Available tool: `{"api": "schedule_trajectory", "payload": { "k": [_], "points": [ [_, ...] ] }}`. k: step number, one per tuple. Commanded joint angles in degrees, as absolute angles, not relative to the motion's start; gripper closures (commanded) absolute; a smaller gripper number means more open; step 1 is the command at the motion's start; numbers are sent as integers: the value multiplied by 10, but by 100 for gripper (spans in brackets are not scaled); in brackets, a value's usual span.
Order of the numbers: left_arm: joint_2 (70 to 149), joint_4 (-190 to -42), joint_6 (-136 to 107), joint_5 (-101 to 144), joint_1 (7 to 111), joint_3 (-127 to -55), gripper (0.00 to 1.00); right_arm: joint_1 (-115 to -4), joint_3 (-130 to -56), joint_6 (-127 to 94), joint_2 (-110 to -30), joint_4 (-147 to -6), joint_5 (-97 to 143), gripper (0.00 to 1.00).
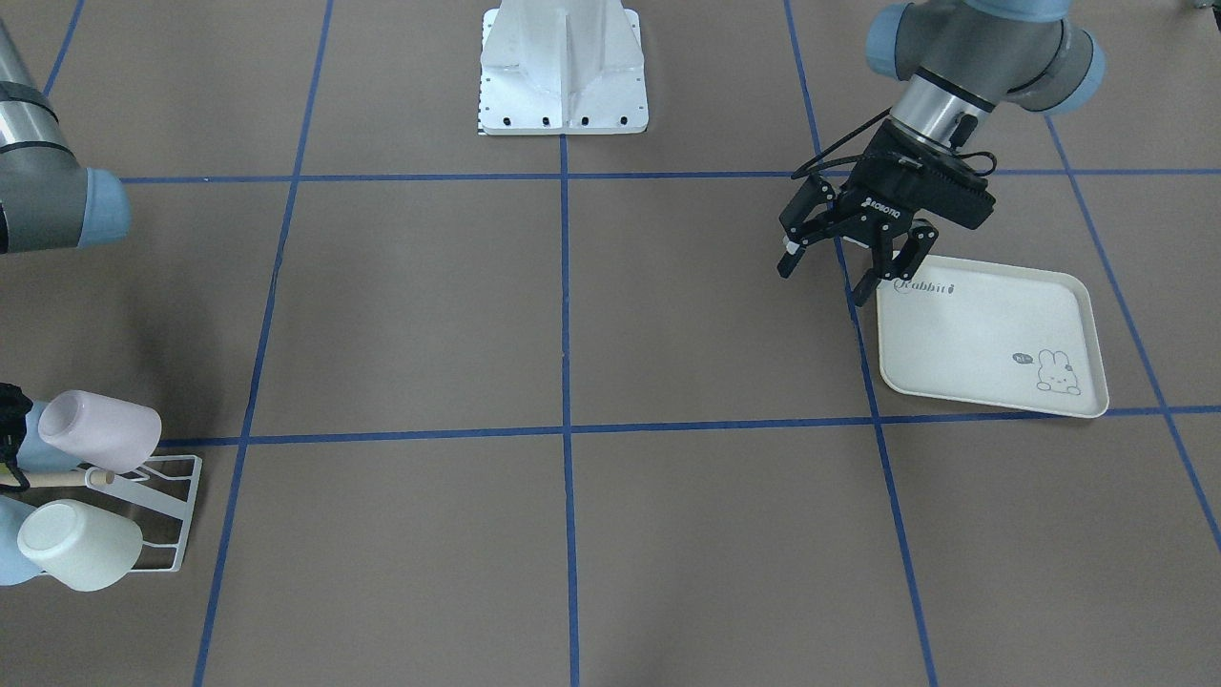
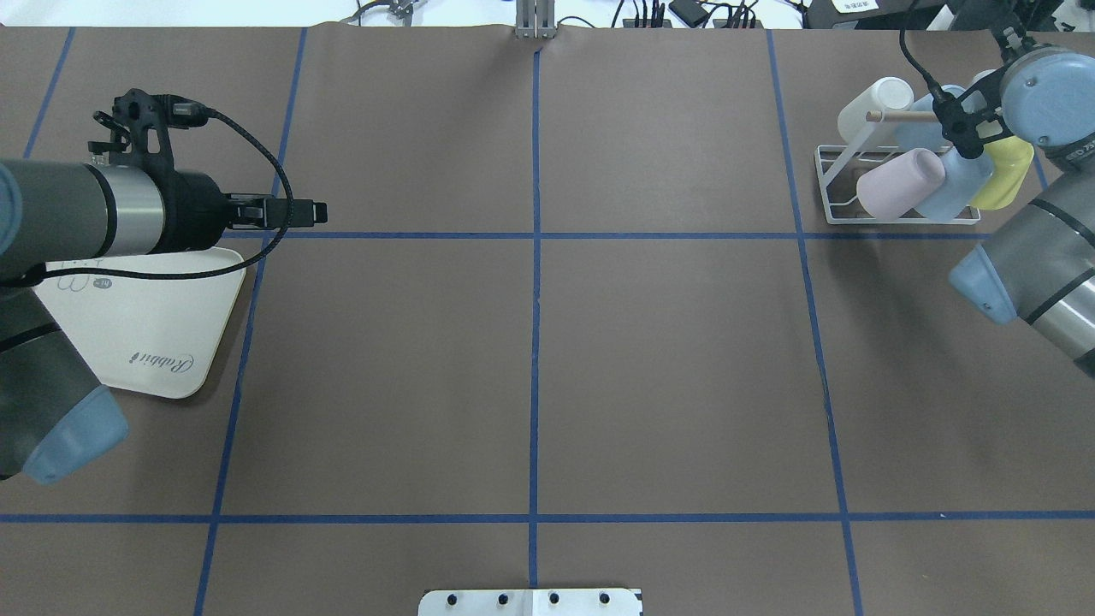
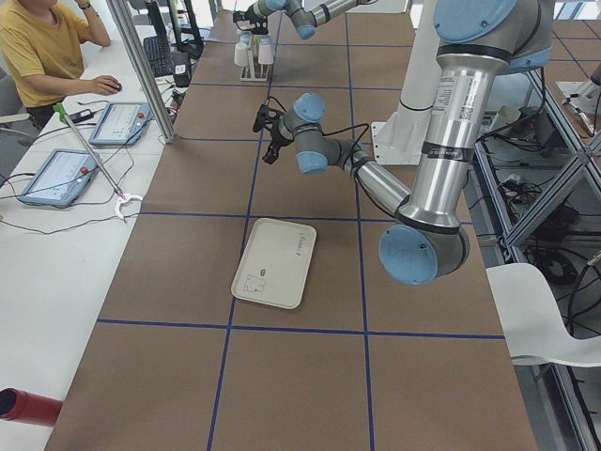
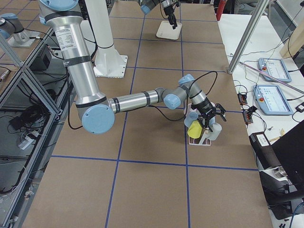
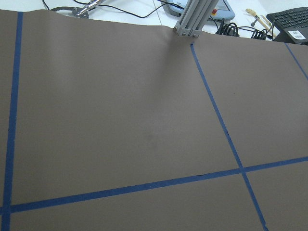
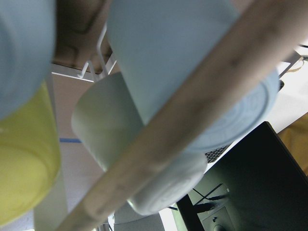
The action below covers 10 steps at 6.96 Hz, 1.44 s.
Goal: Transfer IKEA cup to right arm and place on rack
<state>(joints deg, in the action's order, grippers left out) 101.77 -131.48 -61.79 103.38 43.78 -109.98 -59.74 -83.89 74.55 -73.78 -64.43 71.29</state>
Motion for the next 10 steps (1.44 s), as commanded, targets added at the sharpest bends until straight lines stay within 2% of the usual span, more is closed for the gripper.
{"api": "schedule_trajectory", "payload": {
  "k": [1,4,8,10],
  "points": [
    [1017,-1315,-618,1034,438,-1100,0,-597,-839,744,-736,-644,714,0],
    [1018,-1316,-618,1034,439,-1101,0,-599,-888,642,-733,-642,767,0],
    [1005,-1313,-611,1035,440,-1124,0,-599,-1052,73,-783,-642,1013,0],
    [1004,-1313,-610,1036,441,-1129,0,-597,-1096,-207,-780,-641,1035,0]
  ]
}}
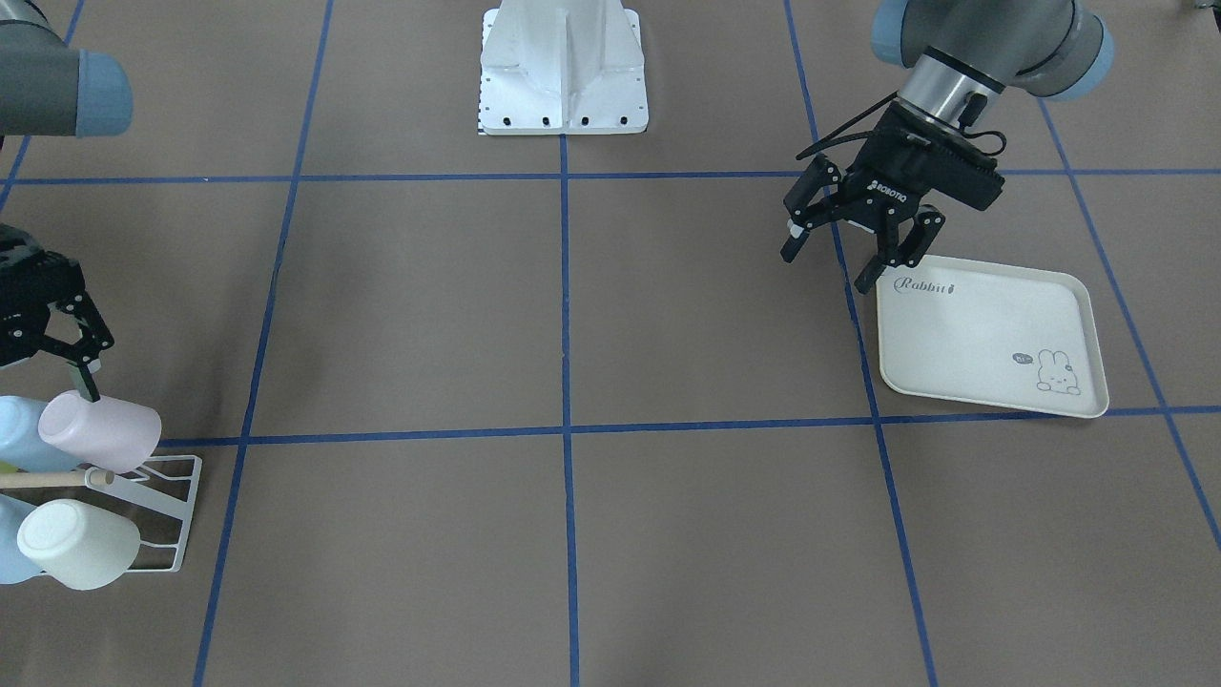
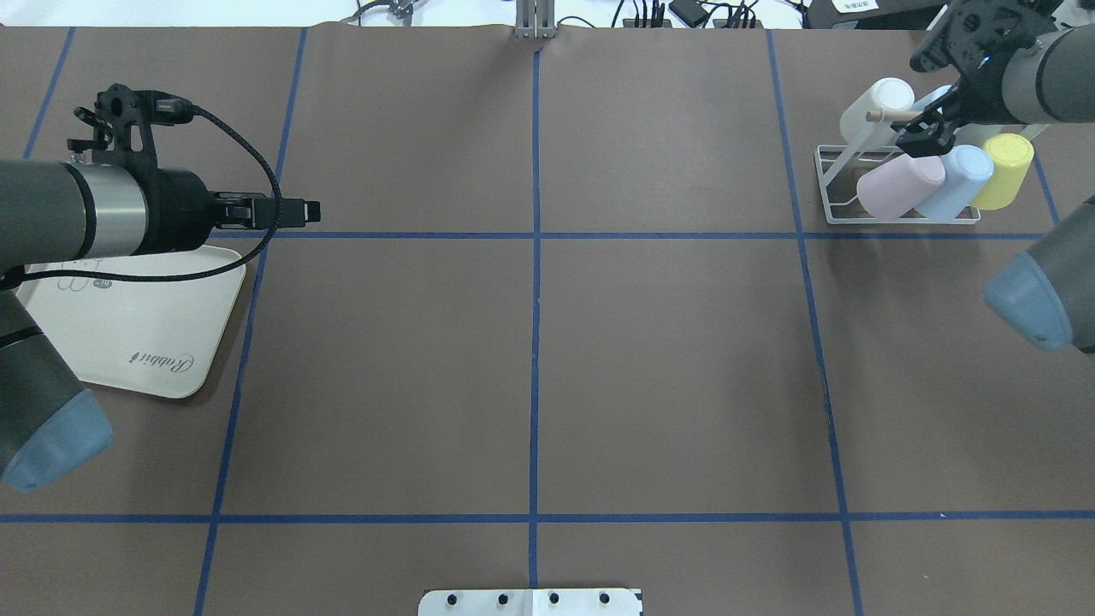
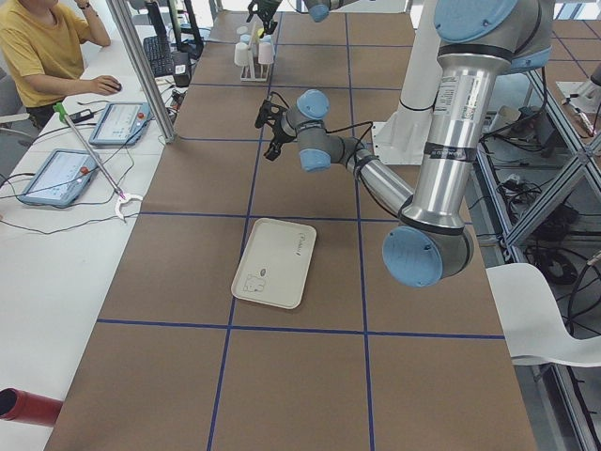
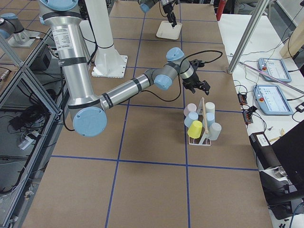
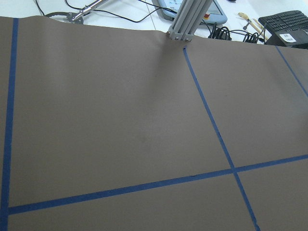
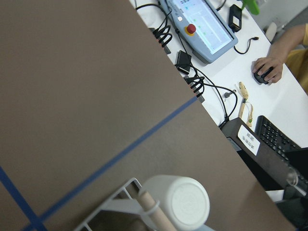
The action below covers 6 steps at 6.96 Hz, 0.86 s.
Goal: Transfer IKEA cup to right arm and place on rack
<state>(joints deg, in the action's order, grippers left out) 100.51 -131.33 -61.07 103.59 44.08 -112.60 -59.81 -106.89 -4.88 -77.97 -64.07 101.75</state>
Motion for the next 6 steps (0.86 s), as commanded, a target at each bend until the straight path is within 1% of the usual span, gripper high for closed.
{"api": "schedule_trajectory", "payload": {
  "k": [1,2,3,4,5,6],
  "points": [
    [1003,-1312,-608,1039,445,-1129,0,-596,-1093,-281,-779,-649,1052,0],
    [977,-1307,-566,1041,449,-1139,0,-598,-1083,-334,-809,-650,1082,0],
    [931,-1295,-465,1048,486,-1160,0,-605,-1080,-365,-850,-647,1083,0],
    [895,-1286,-357,1086,552,-1160,0,-637,-1079,-353,-887,-644,1096,0],
    [863,-1284,-215,1117,636,-1149,0,-681,-1051,-278,-901,-648,1147,0],
    [855,-1284,-100,1160,718,-1099,0,-745,-997,-172,-902,-652,1212,0]
  ]
}}
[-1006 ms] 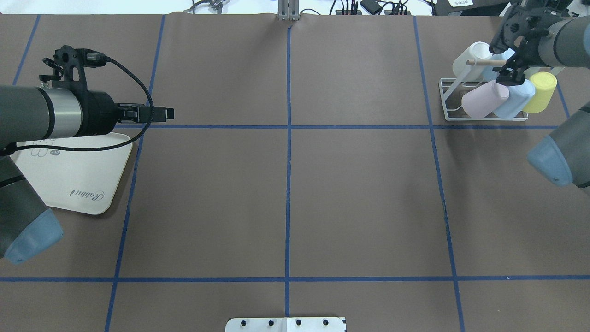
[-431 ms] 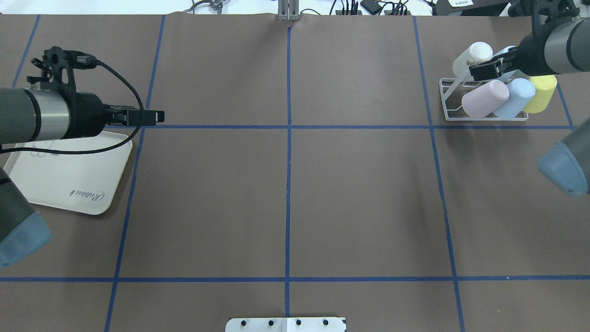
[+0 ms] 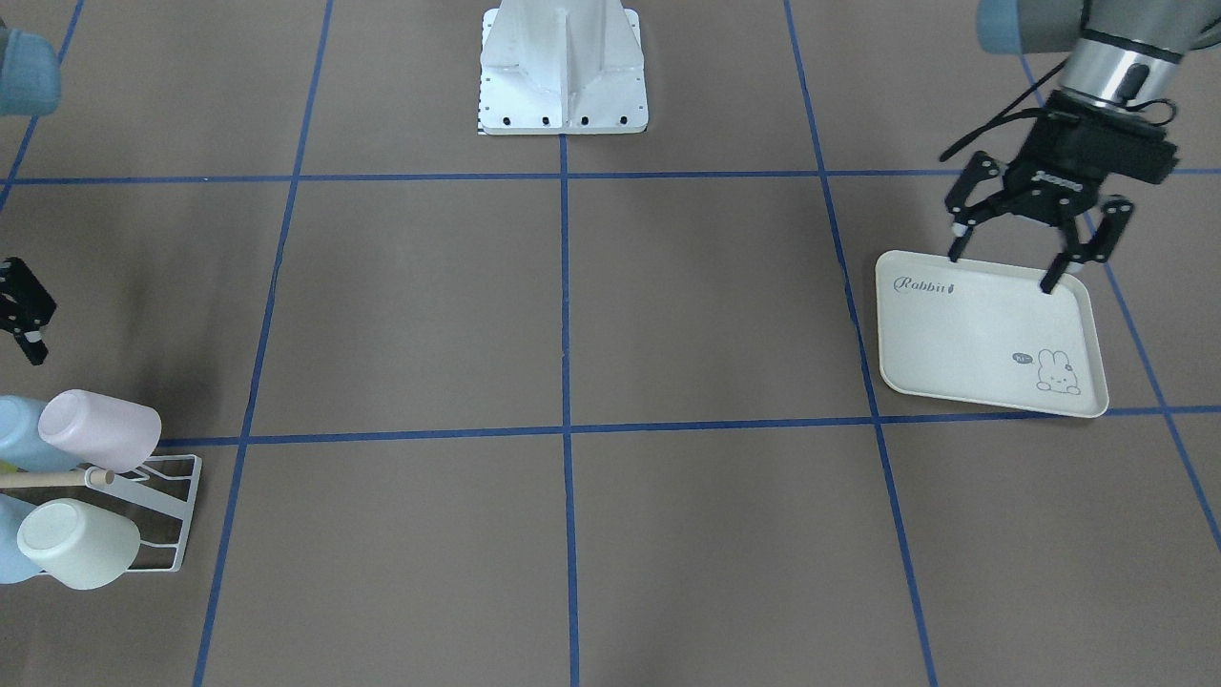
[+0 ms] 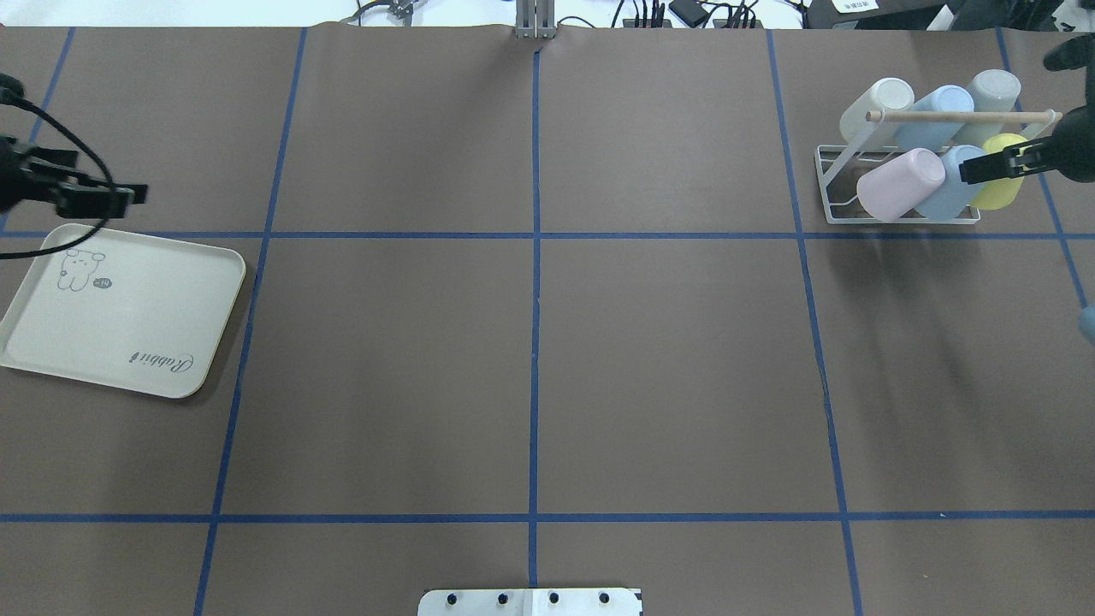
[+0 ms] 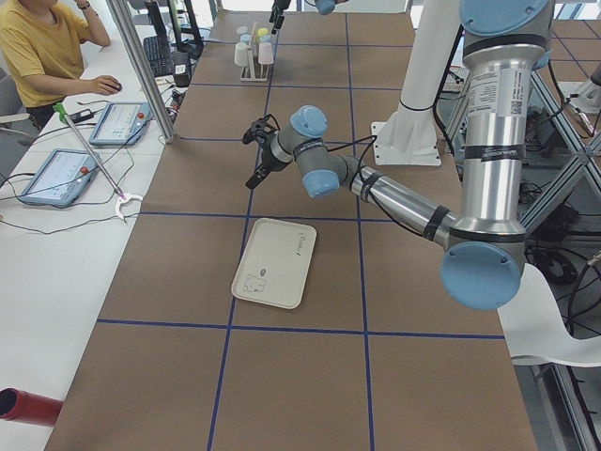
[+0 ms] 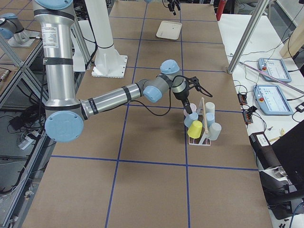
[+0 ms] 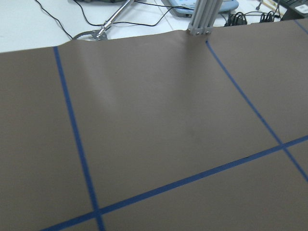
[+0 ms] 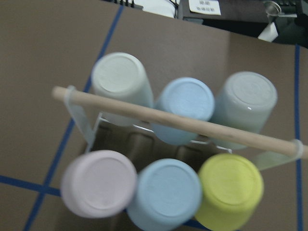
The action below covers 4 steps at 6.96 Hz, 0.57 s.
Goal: Transfer IKEA cup to right arm and place on rack
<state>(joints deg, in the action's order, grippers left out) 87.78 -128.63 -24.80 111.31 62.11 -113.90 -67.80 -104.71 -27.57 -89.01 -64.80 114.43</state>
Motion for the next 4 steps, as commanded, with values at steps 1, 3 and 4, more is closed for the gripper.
{"api": "schedule_trajectory", "payload": {
  "k": [1,3,4],
  "points": [
    [854,-1284,-7,1211,797,-1028,0,-812,-938,-102,-895,-676,1278,0],
    [858,-1284,73,1237,891,-890,0,-863,-917,-12,-897,-810,1294,0],
    [864,-1287,84,1251,924,-839,0,-896,-914,86,-898,-859,1293,0]
  ]
}}
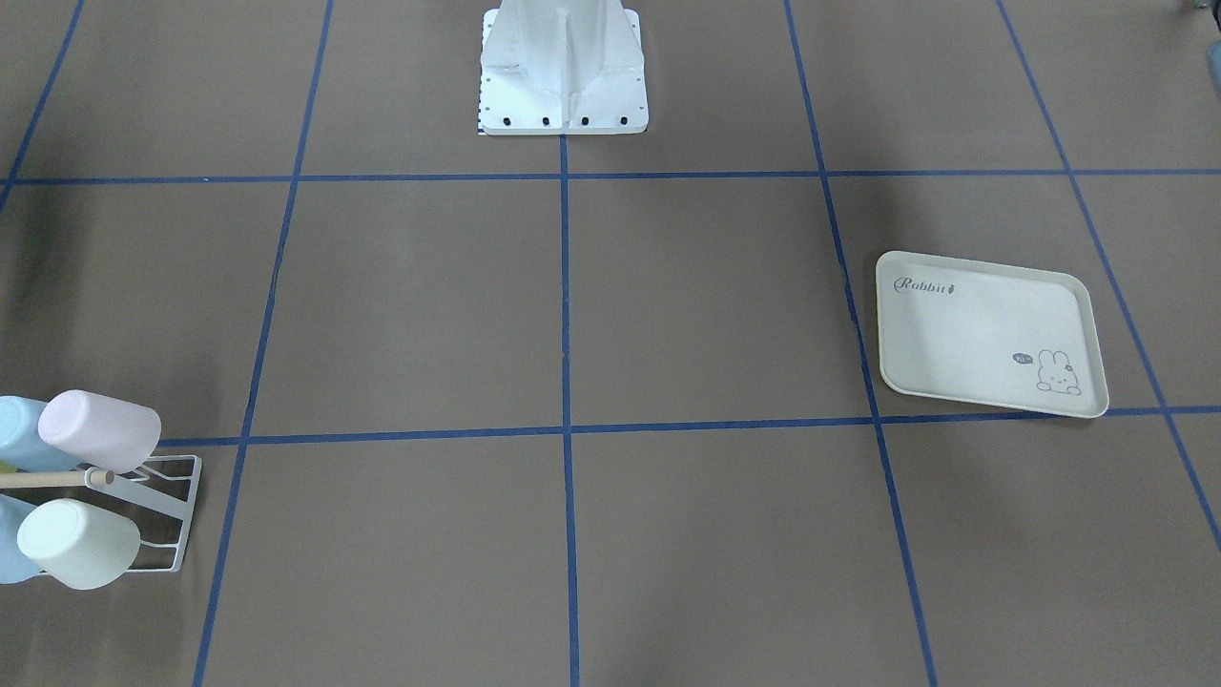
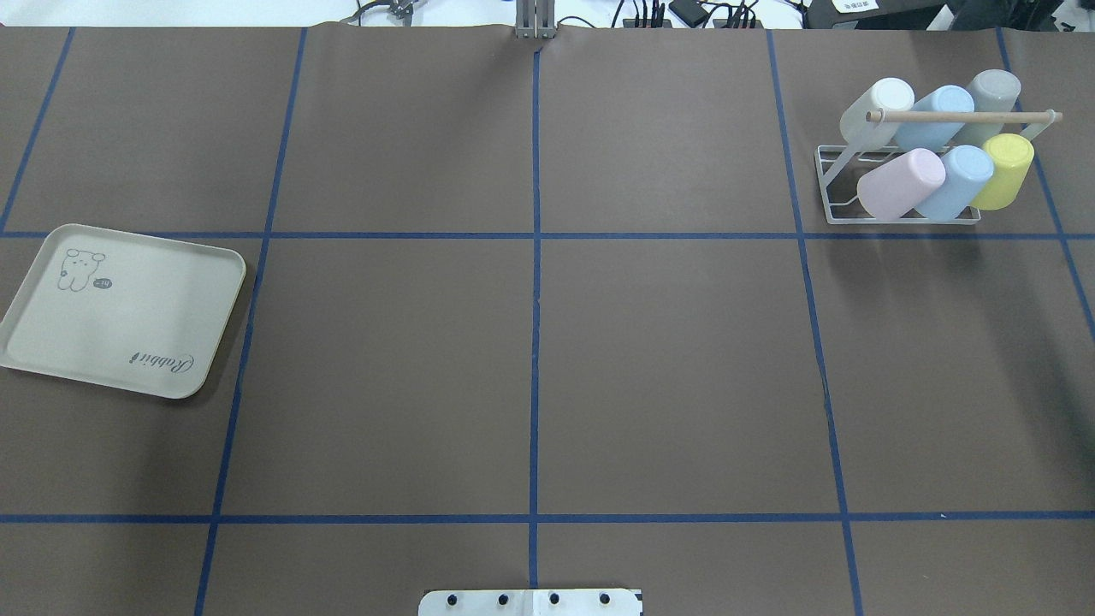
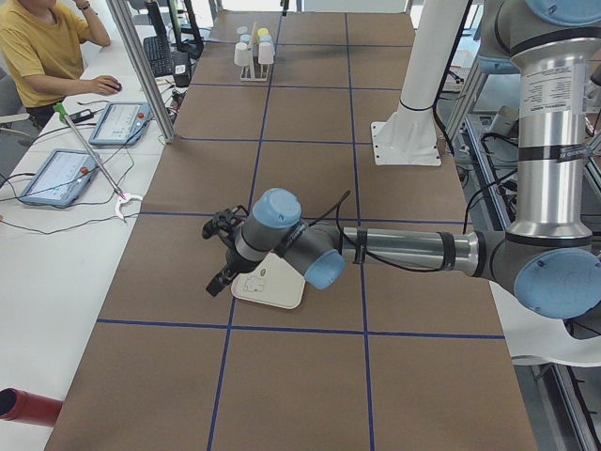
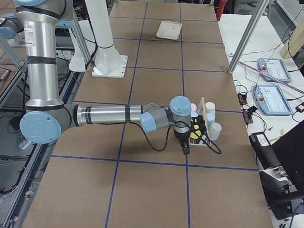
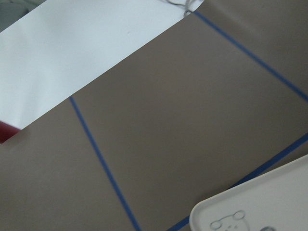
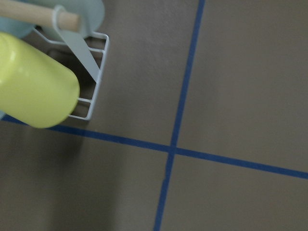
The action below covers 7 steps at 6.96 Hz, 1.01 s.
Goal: Transfer IKEA cup to right arm and place on rack
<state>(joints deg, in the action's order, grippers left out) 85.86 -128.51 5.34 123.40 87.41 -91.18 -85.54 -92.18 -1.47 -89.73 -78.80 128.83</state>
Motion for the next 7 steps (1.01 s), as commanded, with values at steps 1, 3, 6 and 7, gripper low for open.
{"api": "schedule_trajectory", "payload": {
  "k": [1,3,6,7],
  "points": [
    [860,-1286,110,1308,939,-824,0,-925,-912,177,-897,-918,1296,0],
    [817,-1292,119,1341,954,-826,0,-931,-914,188,-940,-926,1296,0],
    [816,-1286,112,1336,954,-843,0,-932,-919,188,-940,-895,1304,0],
    [816,-1284,111,1336,954,-843,0,-931,-922,187,-938,-893,1305,0]
  ]
}}
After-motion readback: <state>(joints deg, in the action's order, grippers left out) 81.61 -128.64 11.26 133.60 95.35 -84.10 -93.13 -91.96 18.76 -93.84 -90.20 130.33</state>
